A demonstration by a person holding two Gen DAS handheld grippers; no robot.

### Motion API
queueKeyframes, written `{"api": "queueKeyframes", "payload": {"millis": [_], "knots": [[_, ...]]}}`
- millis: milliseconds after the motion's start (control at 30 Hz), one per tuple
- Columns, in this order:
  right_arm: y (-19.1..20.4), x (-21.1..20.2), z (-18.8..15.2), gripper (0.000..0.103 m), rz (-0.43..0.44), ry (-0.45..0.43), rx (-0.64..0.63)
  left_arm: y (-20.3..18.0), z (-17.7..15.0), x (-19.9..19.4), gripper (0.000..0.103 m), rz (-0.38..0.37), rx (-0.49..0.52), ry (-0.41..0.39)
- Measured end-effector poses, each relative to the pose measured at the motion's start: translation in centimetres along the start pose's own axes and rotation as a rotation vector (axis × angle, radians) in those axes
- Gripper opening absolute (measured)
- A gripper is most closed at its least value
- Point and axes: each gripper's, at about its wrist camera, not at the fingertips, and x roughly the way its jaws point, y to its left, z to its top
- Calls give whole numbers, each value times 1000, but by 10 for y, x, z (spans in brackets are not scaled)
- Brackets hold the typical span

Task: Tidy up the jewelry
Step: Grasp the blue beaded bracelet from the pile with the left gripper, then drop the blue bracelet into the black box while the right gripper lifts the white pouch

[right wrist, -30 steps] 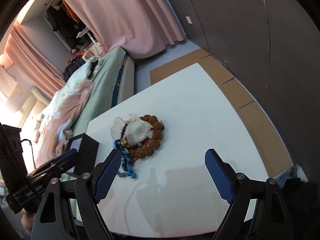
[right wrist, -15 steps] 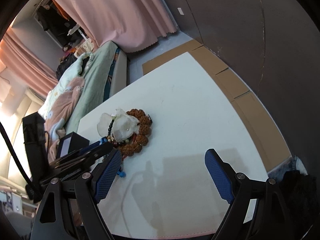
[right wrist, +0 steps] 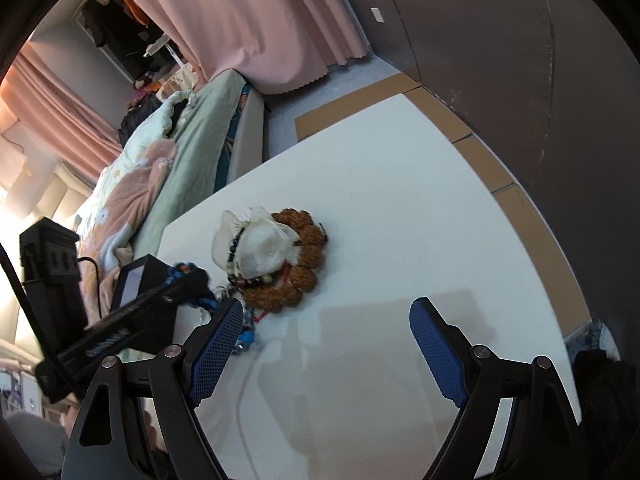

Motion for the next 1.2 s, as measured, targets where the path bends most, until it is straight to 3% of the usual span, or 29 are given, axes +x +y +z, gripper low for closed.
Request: {"api": "queueKeyframes", "payload": {"millis": [167, 300, 600, 767, 833, 867, 900, 967, 1200], "knots": [[19, 13, 14, 78, -15, -22, -52, 9, 12, -26, 28, -15, -19, -67], [39, 34, 25, 66, -18, -7, -119, 23, 19, -47, 28, -14, -55, -114], [68, 70, 27, 65, -121, 36, -271, 54, 28, -92, 28, 12, -127, -202], [73, 75, 32, 64, -161, 20, -301, 66, 23, -102, 28, 27, -165, -203], [78, 79, 32, 44, -198, 23, -341, 67, 22, -106, 28, 35, -167, -206], [80, 80, 31, 13, -200, 36, -357, 67, 22, -107, 28, 41, -166, -205], [79, 85, 30, 3, -175, 75, -350, 67, 20, -109, 28, 45, -164, -204], [74, 86, 29, 3, -158, 96, -319, 68, 19, -113, 28, 50, -161, -206], [82, 42, 33, 2, -83, -44, -302, 71, 15, -129, 28, 89, -148, -228]]}}
